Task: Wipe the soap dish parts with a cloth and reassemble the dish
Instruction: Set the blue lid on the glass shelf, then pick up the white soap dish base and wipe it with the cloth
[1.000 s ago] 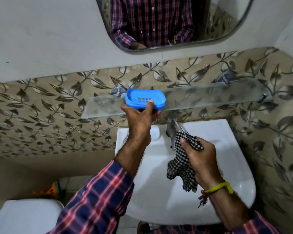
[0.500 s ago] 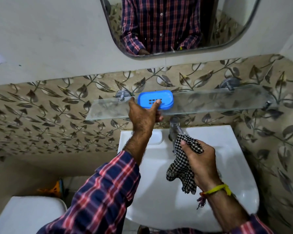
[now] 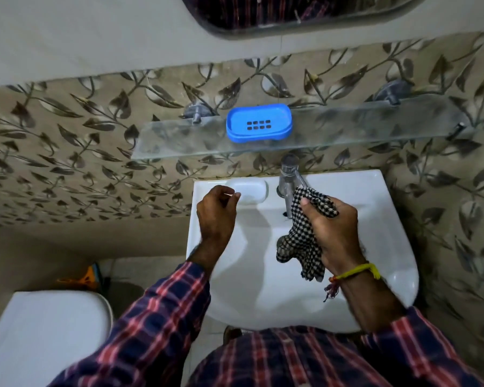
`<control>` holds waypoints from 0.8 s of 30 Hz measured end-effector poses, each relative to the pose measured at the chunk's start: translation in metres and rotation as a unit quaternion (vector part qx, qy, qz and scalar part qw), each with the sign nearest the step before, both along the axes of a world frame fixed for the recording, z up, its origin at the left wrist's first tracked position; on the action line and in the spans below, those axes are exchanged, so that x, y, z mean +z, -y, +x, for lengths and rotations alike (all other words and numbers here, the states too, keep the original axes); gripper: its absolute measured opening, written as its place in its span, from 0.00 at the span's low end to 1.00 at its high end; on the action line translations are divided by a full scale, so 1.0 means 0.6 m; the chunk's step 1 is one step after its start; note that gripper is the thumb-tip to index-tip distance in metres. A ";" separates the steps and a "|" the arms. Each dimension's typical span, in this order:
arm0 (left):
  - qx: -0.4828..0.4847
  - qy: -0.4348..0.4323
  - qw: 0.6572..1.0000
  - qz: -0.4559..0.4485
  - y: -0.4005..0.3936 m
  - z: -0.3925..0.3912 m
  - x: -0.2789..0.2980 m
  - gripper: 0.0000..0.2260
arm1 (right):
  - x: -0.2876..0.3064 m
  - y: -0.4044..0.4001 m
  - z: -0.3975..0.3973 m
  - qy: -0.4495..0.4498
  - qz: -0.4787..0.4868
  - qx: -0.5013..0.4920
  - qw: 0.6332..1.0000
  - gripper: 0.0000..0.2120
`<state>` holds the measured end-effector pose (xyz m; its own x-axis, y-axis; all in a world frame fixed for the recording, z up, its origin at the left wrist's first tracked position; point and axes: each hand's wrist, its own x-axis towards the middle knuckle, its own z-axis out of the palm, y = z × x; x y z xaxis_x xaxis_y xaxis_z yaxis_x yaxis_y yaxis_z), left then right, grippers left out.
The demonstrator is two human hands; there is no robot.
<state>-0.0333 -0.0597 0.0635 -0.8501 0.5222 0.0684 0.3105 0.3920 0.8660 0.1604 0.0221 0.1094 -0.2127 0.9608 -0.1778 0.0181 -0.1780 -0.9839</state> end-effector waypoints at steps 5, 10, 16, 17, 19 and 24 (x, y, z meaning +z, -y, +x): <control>-0.100 -0.018 0.982 -0.162 -0.032 -0.059 -0.031 0.26 | -0.001 0.005 -0.007 0.022 0.006 -0.006 1.000 0.03; -0.131 -0.008 0.966 -0.224 -0.078 -0.109 -0.067 0.36 | 0.008 0.005 -0.009 0.029 0.007 -0.025 0.999 0.03; -0.002 0.084 0.962 -0.258 -0.089 -0.131 -0.104 0.18 | 0.012 0.003 -0.008 0.048 0.016 -0.058 0.997 0.06; 0.014 0.087 0.963 -0.253 -0.090 -0.127 -0.100 0.14 | 0.011 0.002 -0.007 0.050 0.019 -0.062 0.997 0.06; 0.037 0.057 0.975 -0.211 -0.087 -0.108 -0.083 0.10 | 0.007 -0.002 -0.003 0.056 0.027 -0.066 0.996 0.06; -0.071 -0.149 0.983 -0.078 -0.023 -0.051 -0.047 0.05 | -0.012 -0.002 0.014 0.068 0.022 -0.066 0.995 0.04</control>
